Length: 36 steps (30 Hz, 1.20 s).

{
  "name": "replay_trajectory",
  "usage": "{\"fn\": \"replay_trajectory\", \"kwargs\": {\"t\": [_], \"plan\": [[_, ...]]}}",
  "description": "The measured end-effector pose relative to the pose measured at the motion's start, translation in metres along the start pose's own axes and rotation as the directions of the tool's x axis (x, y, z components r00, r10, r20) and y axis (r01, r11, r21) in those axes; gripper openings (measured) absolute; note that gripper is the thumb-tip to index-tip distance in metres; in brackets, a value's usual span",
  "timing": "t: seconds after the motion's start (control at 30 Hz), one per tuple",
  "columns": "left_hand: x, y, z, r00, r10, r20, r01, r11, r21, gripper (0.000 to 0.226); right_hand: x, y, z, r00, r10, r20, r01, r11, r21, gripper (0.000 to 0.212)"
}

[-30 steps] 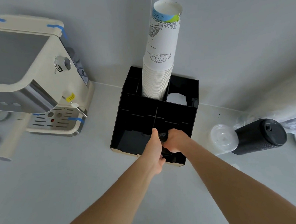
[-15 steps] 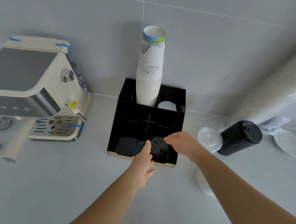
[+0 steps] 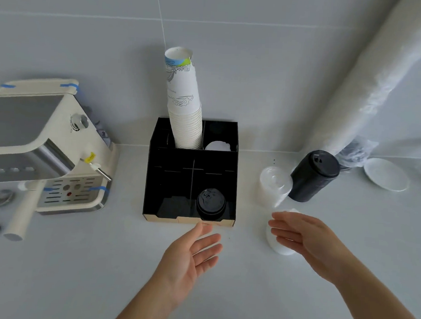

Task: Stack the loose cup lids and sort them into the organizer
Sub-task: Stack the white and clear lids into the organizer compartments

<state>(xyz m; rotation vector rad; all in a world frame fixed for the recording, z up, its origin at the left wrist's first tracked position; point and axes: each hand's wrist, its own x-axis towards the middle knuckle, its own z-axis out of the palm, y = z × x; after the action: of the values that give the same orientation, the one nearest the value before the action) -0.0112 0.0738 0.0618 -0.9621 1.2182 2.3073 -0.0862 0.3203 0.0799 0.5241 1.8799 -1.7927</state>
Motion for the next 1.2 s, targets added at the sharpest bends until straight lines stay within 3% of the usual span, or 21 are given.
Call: {"fn": "replay_trajectory", "kwargs": {"t": [0.3,0.63,0.77,0.9,1.03,1.1,1.2], "plan": [[0.021,-0.035,0.043,0.997,-0.018,-0.074,0.024,0.997,0.079,0.033,-0.003,0.016,-0.087,0.992,-0.009,-0.123,0.014,0.999,0.042,0.022],[0.060,-0.070,0.105,0.993,-0.008,-0.115,0.040,0.961,0.275,0.025,0.043,0.043,-0.127,0.995,0.052,-0.084,-0.059,0.995,-0.083,0.018],[0.075,-0.078,0.127,0.997,-0.008,-0.072,0.036,0.913,0.407,0.026,0.063,0.050,-0.123,0.997,0.076,-0.004,-0.076,0.988,-0.135,0.037],[0.092,-0.082,0.148,0.995,0.022,-0.097,0.032,0.852,0.523,0.059,0.083,0.053,-0.118,0.989,0.127,0.071,-0.117,0.984,-0.132,0.057],[0.103,-0.082,0.153,1.000,-0.001,-0.031,0.020,0.795,0.606,0.037,0.094,0.058,-0.114,0.984,0.143,0.110,-0.130,0.984,-0.118,0.070],[0.106,-0.079,0.151,1.000,-0.008,-0.019,0.018,0.782,0.623,0.033,0.098,0.059,-0.114,0.983,0.144,0.114,-0.133,0.986,-0.099,0.085],[0.110,-0.075,0.151,1.000,-0.020,-0.017,0.026,0.785,0.619,0.029,0.103,0.060,-0.115,0.982,0.144,0.126,-0.136,0.988,-0.076,0.088]]}}
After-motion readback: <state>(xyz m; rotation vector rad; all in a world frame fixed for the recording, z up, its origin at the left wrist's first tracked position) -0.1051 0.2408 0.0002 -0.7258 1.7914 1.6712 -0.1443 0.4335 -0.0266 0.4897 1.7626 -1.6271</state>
